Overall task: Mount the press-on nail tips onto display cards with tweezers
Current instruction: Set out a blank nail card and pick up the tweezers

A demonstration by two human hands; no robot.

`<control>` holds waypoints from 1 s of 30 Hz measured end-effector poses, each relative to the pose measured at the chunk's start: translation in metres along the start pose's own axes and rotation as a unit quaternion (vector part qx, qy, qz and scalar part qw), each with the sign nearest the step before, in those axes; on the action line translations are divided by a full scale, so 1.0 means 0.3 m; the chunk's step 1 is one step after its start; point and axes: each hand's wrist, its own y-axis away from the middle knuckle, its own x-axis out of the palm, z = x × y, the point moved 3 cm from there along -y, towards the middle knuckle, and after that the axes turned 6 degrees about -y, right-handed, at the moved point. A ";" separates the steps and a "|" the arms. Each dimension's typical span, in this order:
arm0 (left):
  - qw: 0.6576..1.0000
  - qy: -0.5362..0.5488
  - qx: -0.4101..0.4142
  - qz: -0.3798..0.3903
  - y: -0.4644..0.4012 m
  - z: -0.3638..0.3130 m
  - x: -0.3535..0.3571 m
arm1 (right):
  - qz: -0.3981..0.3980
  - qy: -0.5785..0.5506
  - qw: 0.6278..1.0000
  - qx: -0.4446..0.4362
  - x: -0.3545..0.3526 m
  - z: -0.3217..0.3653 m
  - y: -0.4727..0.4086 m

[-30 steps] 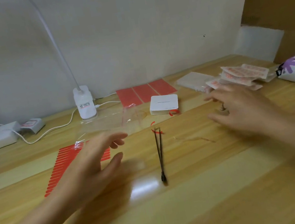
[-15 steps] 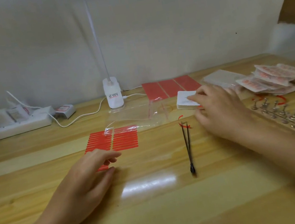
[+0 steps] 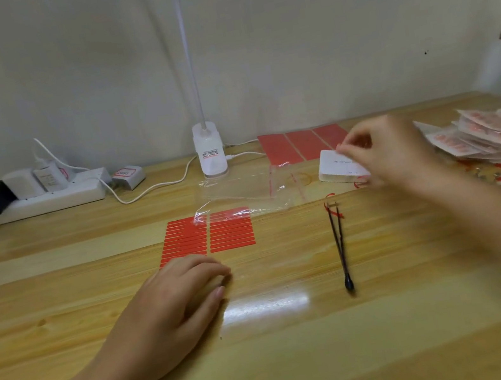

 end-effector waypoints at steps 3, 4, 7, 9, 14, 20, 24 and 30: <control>1.000 0.000 0.003 -0.003 0.002 -0.006 0.002 | 0.049 0.214 0.976 0.009 -0.049 -0.032 -0.022; 1.000 -0.002 0.005 -0.004 0.002 -0.008 0.002 | 0.096 0.255 0.962 0.033 -0.050 -0.043 -0.018; 1.000 0.000 0.002 -0.009 0.002 -0.011 0.000 | 0.113 0.270 0.956 0.016 -0.030 -0.026 0.005; 1.000 0.002 0.001 -0.012 0.003 -0.011 -0.002 | 0.048 0.231 0.970 -0.052 -0.009 0.018 0.022; 1.000 0.010 0.004 -0.012 0.001 -0.013 -0.005 | 0.166 0.157 0.973 0.023 0.108 0.035 0.058; 1.000 0.019 0.002 -0.005 0.004 -0.007 0.001 | 0.166 -0.002 0.983 0.079 0.105 -0.015 0.029; 1.000 0.023 0.002 -0.005 0.005 -0.008 0.001 | -0.044 -0.189 0.976 0.093 -0.044 -0.037 -0.013; 0.999 0.032 -0.002 -0.008 0.002 -0.014 -0.001 | 0.200 -0.108 0.923 0.311 -0.148 -0.129 -0.002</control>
